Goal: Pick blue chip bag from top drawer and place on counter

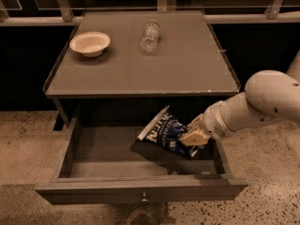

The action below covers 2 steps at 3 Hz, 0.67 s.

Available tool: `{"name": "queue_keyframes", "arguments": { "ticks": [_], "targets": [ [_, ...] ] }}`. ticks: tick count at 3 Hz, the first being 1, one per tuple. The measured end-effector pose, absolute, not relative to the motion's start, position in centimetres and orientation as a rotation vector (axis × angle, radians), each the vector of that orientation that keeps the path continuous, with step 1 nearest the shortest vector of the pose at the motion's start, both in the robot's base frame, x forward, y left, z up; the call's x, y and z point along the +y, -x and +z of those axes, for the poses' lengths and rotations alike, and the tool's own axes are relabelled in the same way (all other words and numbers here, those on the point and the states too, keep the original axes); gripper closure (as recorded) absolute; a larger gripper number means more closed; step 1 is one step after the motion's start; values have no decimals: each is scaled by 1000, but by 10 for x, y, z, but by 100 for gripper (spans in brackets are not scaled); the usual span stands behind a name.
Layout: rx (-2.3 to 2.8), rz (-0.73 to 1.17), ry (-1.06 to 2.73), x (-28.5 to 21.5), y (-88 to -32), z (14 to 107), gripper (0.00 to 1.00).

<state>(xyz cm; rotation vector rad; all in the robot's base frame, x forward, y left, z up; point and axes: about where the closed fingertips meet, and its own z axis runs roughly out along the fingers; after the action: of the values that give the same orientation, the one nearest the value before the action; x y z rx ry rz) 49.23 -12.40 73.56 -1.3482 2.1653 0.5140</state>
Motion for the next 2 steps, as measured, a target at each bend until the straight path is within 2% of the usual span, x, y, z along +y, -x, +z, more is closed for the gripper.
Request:
{"name": "queue_keyframes", "arguments": {
  "ticks": [1,2],
  "targets": [
    [2168,443,1376,-133,-470,792,100],
    [2167,443,1378,-133,-470,792,100]
  ]
}}
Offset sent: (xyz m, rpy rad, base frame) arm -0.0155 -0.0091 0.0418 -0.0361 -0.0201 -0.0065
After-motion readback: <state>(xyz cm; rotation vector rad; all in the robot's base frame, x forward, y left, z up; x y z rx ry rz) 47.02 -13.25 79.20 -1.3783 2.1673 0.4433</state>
